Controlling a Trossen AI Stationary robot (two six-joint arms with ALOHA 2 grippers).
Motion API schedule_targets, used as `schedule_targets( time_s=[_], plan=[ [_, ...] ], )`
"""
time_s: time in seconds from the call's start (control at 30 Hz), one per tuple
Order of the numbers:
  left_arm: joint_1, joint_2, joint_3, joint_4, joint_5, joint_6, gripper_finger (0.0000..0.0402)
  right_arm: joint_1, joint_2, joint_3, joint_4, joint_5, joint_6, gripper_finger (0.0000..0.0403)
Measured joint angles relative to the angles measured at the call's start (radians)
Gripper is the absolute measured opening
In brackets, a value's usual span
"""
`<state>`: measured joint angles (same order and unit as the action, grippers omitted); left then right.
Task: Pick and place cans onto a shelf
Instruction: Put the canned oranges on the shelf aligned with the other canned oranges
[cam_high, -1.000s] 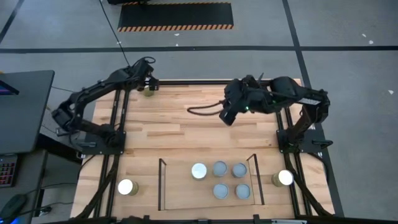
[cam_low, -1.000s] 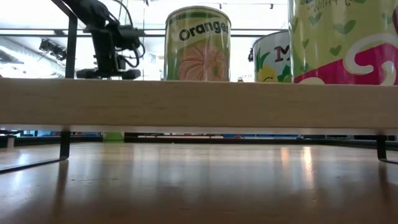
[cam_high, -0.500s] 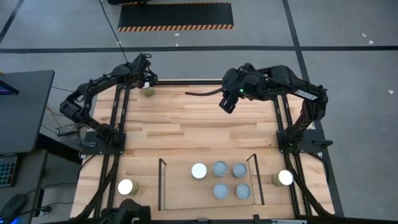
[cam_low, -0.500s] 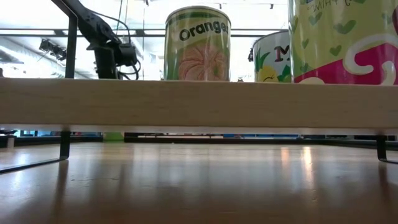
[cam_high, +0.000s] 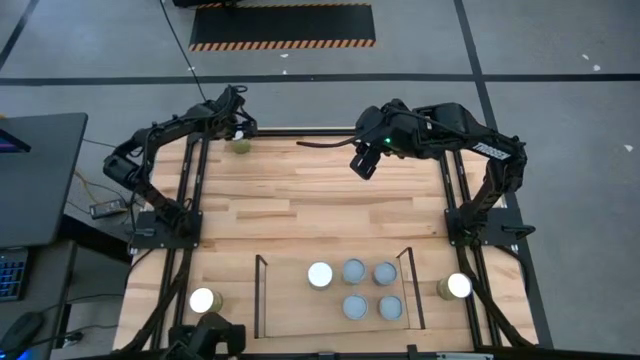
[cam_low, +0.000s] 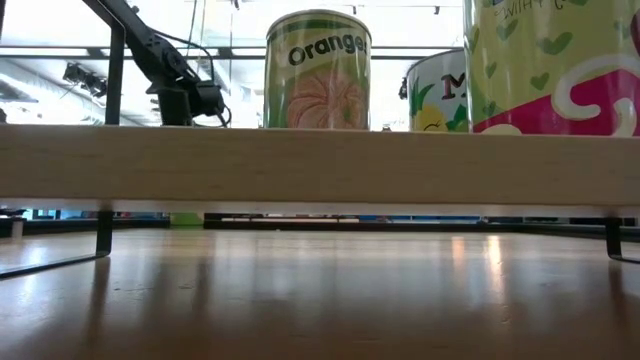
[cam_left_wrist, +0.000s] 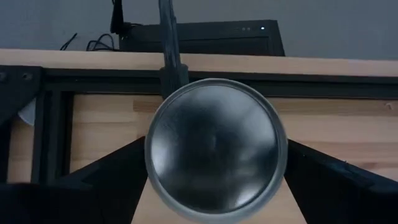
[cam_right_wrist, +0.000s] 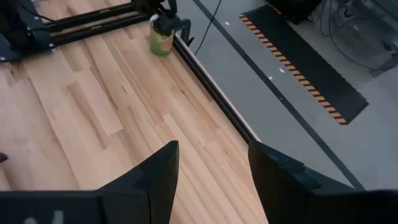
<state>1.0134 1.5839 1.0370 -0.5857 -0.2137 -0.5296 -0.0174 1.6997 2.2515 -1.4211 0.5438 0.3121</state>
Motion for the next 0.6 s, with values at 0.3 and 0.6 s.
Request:
schedule_targets(
  time_s=[0.3, 0.6],
  plan=[
    [-0.003, 0.038, 0.000, 0.070, 0.004, 0.091, 0.0344, 0.000, 0.000, 0.000, 0.009, -0.023, 0.002, 0.0200],
    [-0.049, -0.057, -0.001, 0.059, 0.184, 0.186, 0.0317, 0.000, 0.000, 0.000, 0.009, -0.024, -0.009, 0.0200]
  ],
)
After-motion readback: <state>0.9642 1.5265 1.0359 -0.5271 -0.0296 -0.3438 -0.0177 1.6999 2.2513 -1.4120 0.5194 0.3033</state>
